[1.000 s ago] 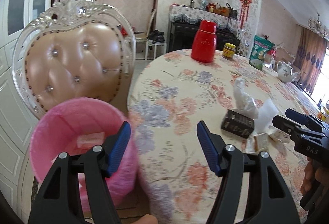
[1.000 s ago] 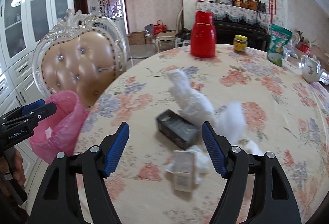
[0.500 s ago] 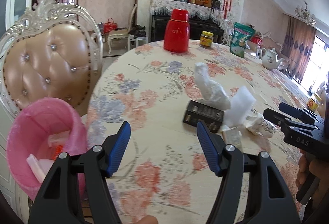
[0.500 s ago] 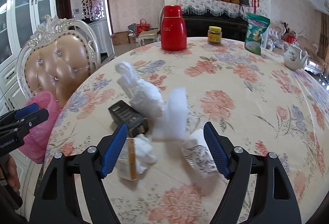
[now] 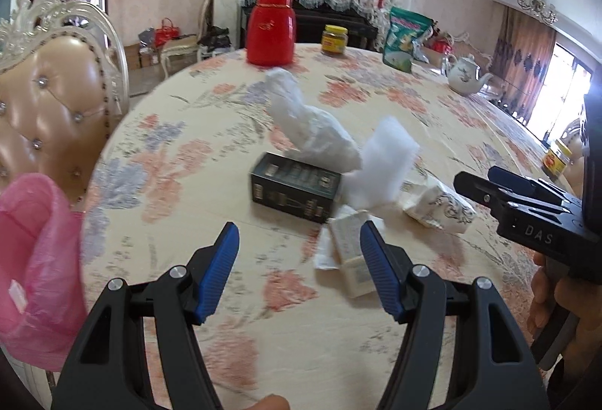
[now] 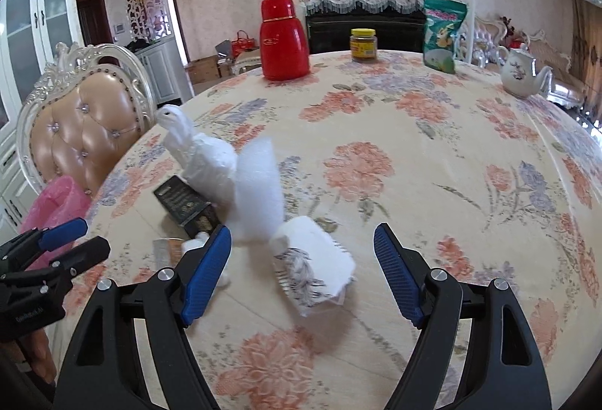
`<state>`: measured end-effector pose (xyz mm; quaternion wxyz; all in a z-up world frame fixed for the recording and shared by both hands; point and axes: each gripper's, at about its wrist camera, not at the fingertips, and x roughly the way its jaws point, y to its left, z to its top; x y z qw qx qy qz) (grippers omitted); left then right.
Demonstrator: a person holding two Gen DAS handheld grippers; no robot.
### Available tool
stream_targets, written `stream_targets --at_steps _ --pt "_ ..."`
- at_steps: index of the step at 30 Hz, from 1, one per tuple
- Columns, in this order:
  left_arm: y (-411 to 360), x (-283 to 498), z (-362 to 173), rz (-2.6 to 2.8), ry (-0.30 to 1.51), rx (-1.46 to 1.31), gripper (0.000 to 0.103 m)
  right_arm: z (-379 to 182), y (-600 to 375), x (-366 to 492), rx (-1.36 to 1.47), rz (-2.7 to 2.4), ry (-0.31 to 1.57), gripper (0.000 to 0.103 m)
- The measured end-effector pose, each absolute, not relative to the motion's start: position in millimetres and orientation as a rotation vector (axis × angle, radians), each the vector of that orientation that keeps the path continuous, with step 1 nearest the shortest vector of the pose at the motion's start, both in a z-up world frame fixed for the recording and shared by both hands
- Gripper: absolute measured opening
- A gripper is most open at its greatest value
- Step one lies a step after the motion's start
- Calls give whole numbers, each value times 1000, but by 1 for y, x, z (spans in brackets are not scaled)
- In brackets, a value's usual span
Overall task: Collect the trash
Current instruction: 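Grasp the small labelled cardboard box with the left tool while the right tool grasps the line-drawn paper cup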
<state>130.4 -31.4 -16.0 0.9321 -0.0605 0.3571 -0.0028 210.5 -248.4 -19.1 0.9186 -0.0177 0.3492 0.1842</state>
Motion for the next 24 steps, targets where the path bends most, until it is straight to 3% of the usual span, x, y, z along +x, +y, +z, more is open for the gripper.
stream_targets --at_steps 11,15,19,24 --pt "-60 161 -47 -72 806 -158 59 -28 -260 218 -55 358 747 77" --pt "-62 170 -55 -77 828 -177 50 -30 -260 219 -59 362 756 78" --pt "-60 172 -59 -72 846 -177 33 -32 -257 219 -67 372 760 78" --pt "-50 167 -55 -61 838 -172 33 -38 -247 219 -100 397 772 78"
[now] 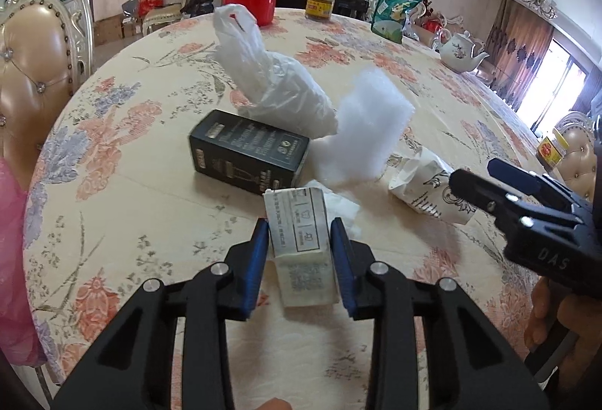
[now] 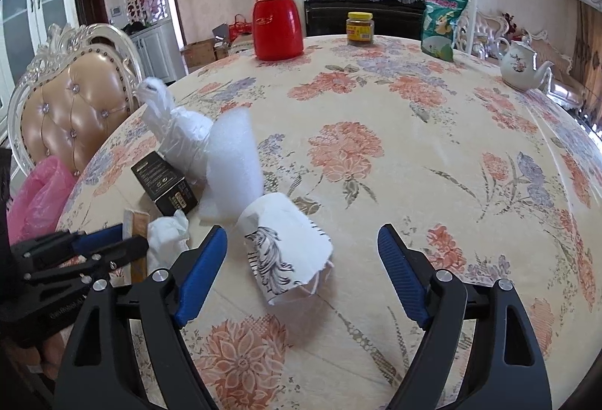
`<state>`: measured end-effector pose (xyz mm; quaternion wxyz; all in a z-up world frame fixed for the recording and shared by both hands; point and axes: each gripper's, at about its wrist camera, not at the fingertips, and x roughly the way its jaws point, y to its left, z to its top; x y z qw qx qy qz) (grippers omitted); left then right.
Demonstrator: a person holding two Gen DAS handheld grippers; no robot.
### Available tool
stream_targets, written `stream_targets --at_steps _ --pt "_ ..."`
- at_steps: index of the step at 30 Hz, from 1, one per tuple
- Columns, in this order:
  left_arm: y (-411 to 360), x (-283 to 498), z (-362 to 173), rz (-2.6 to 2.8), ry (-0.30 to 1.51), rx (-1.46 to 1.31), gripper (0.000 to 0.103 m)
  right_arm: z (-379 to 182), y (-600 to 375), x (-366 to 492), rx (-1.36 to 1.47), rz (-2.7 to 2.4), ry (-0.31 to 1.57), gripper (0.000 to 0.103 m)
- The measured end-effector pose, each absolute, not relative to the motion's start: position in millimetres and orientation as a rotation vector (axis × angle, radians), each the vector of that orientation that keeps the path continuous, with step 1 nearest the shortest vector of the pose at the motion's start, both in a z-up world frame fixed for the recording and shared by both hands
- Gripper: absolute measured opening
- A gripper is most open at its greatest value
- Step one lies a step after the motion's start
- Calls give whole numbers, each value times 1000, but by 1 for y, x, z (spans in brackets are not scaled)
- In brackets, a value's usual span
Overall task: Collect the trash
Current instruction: 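Grasp the small labelled cardboard box with the left tool while the right tool grasps the line-drawn paper cup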
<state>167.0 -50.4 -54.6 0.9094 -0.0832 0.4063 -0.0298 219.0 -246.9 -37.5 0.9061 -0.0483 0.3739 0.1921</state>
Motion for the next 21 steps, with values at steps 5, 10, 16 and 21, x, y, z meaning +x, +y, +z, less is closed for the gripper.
stream_targets --at_steps 5,10,16,21 --pt "-39 161 -53 -39 836 -179 33 -43 -239 219 -122 413 777 78" --pt "-23 156 -48 -8 826 -200 33 -48 -234 222 -130 415 796 78" --pt "-9 148 -38 26 799 -212 33 -54 -227 226 -146 406 829 77" --pt "-6 145 -31 35 783 -211 33 -58 -223 233 -160 395 862 72"
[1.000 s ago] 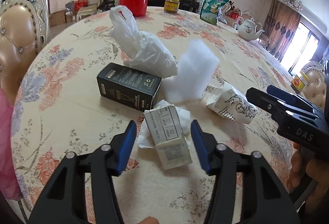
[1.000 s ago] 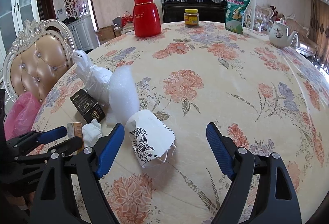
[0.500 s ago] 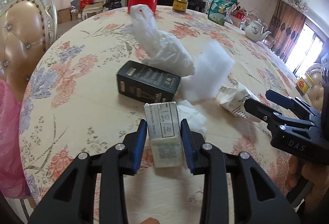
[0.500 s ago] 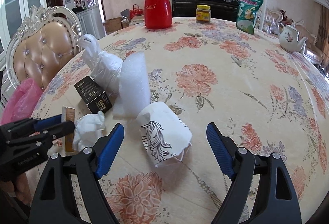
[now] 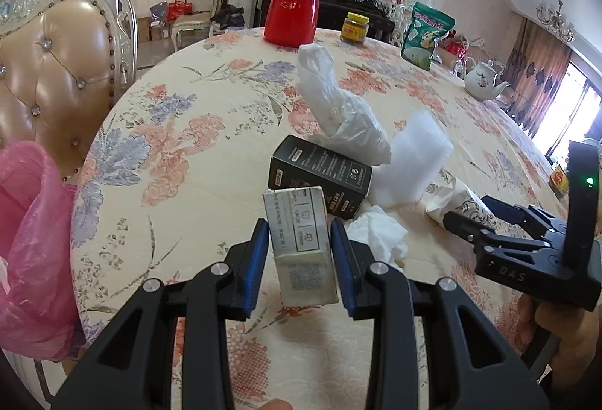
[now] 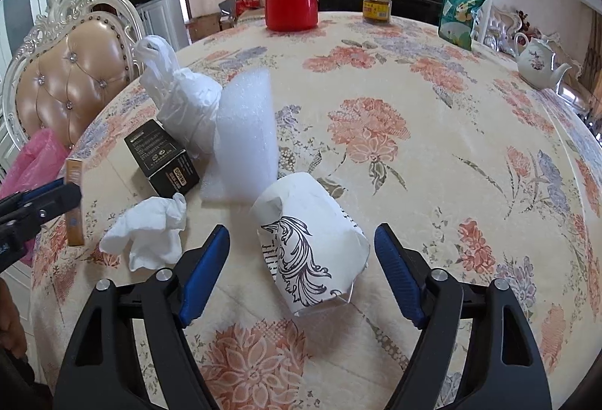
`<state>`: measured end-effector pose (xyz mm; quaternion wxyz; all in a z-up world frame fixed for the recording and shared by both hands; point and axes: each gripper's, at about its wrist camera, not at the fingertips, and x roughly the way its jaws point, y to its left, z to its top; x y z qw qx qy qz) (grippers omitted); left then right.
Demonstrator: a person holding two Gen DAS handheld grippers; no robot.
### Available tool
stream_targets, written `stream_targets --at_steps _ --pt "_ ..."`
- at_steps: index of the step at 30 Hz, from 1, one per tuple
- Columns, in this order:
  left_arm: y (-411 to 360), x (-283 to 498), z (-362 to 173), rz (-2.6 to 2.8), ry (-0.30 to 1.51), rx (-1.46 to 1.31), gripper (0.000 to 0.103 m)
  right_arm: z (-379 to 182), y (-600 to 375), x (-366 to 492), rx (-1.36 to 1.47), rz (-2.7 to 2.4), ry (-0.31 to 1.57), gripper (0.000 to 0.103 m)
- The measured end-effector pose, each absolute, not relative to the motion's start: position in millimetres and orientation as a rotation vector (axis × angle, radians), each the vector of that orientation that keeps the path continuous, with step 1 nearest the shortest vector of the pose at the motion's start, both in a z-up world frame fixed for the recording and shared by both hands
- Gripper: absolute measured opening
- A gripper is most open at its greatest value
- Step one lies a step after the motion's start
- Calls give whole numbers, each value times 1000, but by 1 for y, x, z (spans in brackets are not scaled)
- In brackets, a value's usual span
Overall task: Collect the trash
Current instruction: 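Grasp the small labelled cardboard box with the left tool while the right tool grasps the line-drawn paper cup, then carry the cardboard box and line-drawn cup with both tools over the pink bin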
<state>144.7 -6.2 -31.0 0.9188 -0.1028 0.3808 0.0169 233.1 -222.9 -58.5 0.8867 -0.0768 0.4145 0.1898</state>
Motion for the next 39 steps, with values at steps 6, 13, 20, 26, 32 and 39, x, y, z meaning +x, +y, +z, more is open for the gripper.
stream_targets --at_steps 6,13,20,26,32,39 --pt "-6 143 -29 36 777 -212 33 -63 -222 235 -172 389 891 55" --pt "-6 140 -24 41 768 -208 33 -56 -221 228 -176 402 868 50" --pt "-2 131 -16 49 748 -204 33 -42 -221 216 -163 423 823 50" --pt "8 118 -3 63 720 -205 33 -23 -215 202 -152 434 769 50" --pt "25 104 9 86 682 -219 33 -10 -203 193 -146 444 738 50" --pt "57 84 18 127 647 -248 33 4 -174 179 -159 482 717 50"
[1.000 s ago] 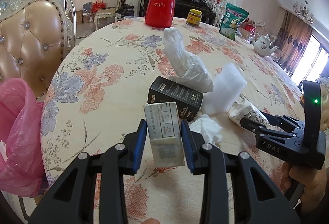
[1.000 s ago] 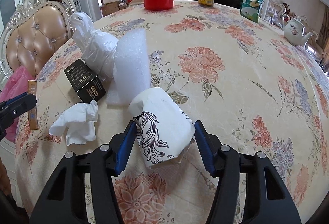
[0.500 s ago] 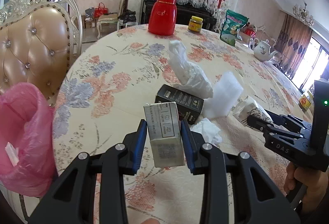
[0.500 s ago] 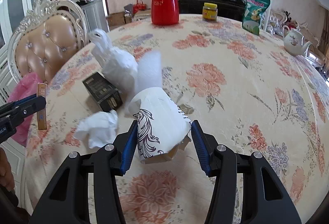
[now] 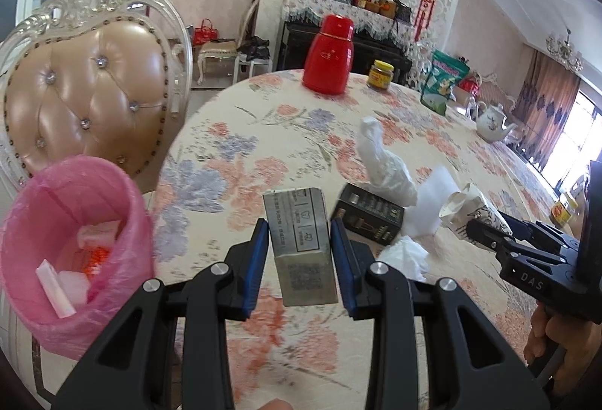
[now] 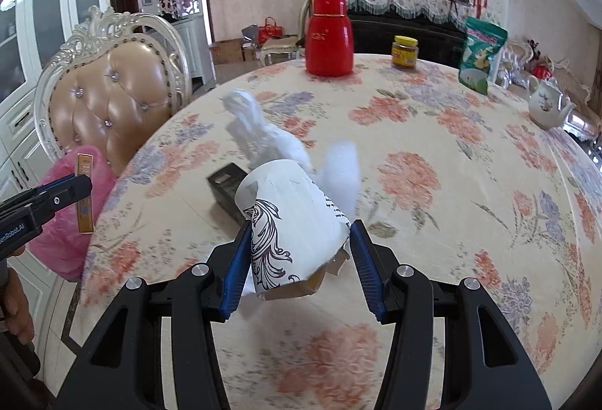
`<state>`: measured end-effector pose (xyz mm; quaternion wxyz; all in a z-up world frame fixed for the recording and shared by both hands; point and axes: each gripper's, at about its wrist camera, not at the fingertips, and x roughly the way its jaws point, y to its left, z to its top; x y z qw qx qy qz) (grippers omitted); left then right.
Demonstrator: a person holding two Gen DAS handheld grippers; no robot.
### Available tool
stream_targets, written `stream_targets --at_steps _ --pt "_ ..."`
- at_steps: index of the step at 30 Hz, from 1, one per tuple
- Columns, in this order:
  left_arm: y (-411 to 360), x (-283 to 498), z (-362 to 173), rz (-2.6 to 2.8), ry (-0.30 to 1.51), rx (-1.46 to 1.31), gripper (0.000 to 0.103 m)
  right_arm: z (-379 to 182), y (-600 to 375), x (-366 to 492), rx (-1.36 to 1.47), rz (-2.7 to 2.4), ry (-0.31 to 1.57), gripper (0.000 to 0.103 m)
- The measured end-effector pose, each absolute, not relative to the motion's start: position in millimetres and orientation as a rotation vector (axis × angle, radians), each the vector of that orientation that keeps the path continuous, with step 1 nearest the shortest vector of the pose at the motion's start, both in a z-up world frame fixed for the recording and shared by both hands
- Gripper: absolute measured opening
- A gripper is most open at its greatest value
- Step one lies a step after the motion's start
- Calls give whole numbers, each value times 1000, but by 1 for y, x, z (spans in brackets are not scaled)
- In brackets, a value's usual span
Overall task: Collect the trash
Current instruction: 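Carry the cardboard box and line-drawn cup with both tools over the pink bin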
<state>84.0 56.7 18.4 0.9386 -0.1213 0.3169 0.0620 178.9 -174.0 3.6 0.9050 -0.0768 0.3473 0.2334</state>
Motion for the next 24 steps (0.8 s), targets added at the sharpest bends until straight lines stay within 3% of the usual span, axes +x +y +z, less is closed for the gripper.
stream_targets --at_steps 24 --pt "158 26 36 253 567 -305 33 30 -72 143 -226 595 670 50"
